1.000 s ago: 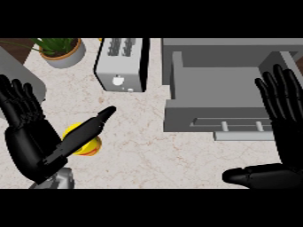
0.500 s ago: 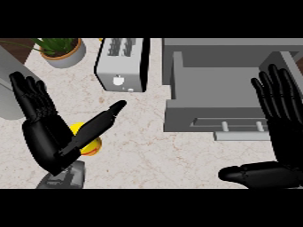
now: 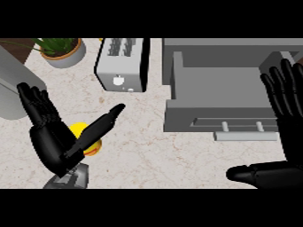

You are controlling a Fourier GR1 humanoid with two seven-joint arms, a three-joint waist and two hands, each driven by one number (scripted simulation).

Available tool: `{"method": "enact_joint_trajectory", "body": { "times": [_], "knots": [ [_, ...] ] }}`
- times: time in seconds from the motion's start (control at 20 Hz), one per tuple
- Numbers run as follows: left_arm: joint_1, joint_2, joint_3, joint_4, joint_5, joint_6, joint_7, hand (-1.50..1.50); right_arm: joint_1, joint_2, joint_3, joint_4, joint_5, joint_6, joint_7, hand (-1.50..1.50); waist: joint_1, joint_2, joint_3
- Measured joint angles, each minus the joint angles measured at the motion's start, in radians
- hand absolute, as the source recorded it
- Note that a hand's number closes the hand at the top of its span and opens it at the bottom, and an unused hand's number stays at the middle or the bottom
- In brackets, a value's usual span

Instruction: Pick up the cup, place it into the drawer and close the drawer

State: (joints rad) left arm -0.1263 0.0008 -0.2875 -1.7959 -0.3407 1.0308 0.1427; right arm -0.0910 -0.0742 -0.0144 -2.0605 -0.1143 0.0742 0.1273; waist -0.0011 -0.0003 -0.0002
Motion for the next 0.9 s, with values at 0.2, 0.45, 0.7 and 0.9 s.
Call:
{"method": "enact_joint_trajectory", "body": {
  "times": [0.2,0.45,0.7,0.9],
  "knots": [
    [0.081,0.000,-0.020,-0.006,0.066,0.013,-0.063,-1.50,0.010,0.004,0.005,0.003,0.012,0.005,-0.018,-1.50,0.001,0.000,0.000],
    [0.150,0.000,-0.004,0.016,0.158,0.018,-0.162,-1.50,0.007,-0.006,-0.014,0.019,-0.002,0.020,-0.023,-1.50,0.002,0.000,0.000],
    [0.213,0.000,-0.007,0.037,0.251,0.031,-0.255,-1.50,-0.025,0.009,0.010,0.017,0.021,-0.006,0.012,-1.50,0.003,0.000,0.000],
    [0.251,0.000,0.033,0.089,0.381,0.004,-0.397,-1.50,-0.021,-0.003,-0.019,0.047,0.001,0.016,-0.021,-1.50,0.003,0.000,-0.001]
  ]
}}
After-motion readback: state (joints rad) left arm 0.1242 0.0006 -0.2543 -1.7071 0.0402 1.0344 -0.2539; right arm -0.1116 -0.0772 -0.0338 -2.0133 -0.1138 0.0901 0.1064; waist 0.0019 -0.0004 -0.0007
